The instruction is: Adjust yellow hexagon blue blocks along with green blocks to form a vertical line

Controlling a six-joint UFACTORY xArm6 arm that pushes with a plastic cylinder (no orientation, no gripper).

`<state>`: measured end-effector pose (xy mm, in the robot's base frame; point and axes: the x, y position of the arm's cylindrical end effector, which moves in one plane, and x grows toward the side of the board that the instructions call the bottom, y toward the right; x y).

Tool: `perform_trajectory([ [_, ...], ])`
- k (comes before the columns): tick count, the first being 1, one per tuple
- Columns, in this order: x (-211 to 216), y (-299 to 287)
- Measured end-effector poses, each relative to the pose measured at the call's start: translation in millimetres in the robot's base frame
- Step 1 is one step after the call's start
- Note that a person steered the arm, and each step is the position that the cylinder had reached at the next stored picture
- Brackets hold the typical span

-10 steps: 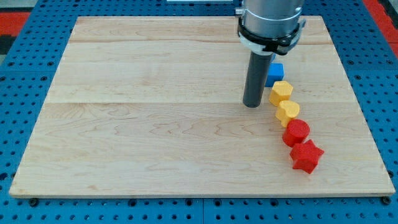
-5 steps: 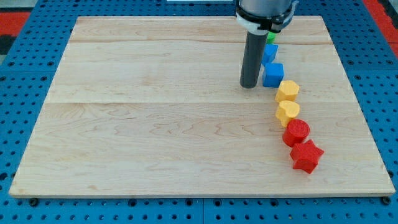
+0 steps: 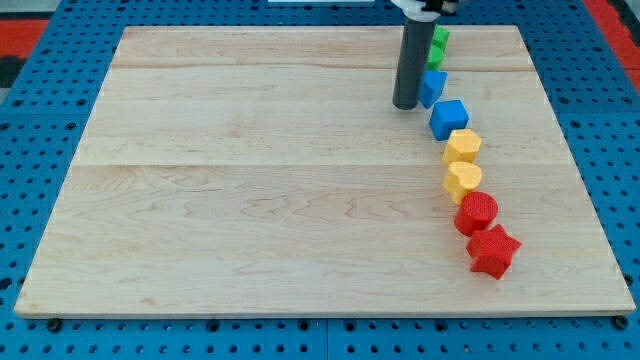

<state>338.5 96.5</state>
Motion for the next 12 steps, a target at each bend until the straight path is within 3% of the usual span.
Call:
perform_trajectory([
  [2, -24.1, -1.0],
  [7, -29.5, 14.4],
  [12, -4.8, 13.7],
])
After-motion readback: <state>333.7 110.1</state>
